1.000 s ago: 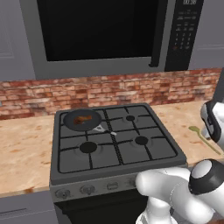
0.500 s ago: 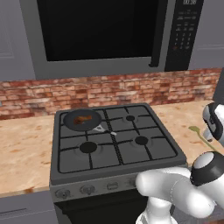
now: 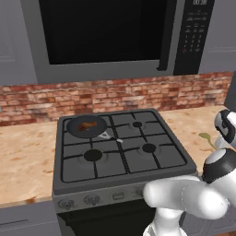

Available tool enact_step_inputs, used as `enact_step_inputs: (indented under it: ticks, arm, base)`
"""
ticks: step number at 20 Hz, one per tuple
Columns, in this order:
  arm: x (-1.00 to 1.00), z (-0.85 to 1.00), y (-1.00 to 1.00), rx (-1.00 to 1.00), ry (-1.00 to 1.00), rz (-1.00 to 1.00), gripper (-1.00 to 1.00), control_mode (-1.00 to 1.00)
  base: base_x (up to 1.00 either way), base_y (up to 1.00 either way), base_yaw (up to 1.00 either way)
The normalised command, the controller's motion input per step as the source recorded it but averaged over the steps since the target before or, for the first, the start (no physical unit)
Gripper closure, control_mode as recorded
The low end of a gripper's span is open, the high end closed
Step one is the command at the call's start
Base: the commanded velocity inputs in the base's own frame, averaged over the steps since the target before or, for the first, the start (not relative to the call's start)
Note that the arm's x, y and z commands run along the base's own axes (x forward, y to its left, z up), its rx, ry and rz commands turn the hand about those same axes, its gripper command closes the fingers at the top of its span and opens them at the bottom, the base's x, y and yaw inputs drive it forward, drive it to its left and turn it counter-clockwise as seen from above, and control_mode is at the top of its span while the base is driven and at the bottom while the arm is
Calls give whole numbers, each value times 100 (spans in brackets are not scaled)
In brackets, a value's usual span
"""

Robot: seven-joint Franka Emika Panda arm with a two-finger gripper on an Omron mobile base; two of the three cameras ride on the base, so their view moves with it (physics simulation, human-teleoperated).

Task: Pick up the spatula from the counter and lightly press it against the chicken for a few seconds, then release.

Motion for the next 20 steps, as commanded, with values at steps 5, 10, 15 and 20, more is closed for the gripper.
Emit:
enact_step_inputs:
  ticks: [5,10,15,20]
  arm:
    - [8,-11,-10,3,1,0,-100,-100]
    - [12,-10,-3,2,2,0,-100,-100]
    - [15,-18,0,1,4,0,-100,-100]
    - [11,-20,-5,1,3,0,-100,-100]
  base:
    - [0,0,0]
    - [0,0,0]
    - [0,0,0]
    - [0,0,0]
